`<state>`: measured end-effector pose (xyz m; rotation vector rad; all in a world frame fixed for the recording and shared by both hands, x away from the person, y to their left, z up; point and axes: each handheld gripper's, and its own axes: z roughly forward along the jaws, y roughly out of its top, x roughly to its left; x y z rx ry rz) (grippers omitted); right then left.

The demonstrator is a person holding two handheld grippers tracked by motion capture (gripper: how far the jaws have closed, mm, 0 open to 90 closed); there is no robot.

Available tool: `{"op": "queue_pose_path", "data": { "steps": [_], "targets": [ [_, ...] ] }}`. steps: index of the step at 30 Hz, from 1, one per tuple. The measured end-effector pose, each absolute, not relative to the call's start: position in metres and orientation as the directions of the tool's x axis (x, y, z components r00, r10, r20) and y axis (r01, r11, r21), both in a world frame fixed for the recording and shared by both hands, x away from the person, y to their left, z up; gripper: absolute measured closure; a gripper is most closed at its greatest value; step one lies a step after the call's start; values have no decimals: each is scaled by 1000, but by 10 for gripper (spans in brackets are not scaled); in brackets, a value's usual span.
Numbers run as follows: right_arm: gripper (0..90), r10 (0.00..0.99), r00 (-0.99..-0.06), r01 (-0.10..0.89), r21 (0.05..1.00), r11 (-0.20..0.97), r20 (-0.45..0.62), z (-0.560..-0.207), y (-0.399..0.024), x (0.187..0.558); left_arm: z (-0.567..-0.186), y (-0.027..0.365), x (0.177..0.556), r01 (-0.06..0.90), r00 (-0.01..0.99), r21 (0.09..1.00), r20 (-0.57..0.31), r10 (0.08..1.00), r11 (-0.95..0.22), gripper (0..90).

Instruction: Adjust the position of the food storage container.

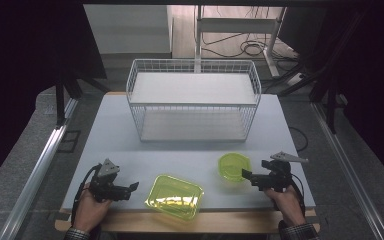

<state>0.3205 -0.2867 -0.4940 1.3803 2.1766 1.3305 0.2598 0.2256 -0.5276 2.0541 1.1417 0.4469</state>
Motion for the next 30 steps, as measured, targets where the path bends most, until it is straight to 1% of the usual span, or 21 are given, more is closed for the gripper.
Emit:
{"op": "queue_pose_path", "data": {
  "steps": [2,7,15,17,22,26,30],
  "targets": [
    [7,818,-520,598,789,143,246,-494,-288,321,-529,225,260,578,550,740,-43,834,-343,50],
    [2,818,-528,608,774,177,228,-496,-287,321,-530,223,259,553,563,744,-2,826,-375,42],
    [1,807,-538,613,770,176,244,-493,-285,320,-531,220,260,548,580,735,8,814,-398,40],
    [19,814,-533,611,771,183,230,-490,-285,320,-532,220,260,545,584,734,14,811,-405,41],
    [110,821,-536,603,771,207,198,-485,-281,320,-532,219,260,538,586,734,27,810,-414,40],
    [245,820,-544,592,774,227,175,-479,-275,320,-532,218,260,534,589,732,37,807,-423,39],
    [363,793,-592,564,777,280,144,-473,-266,320,-533,218,260,534,589,730,41,807,-427,39]
  ]
}}
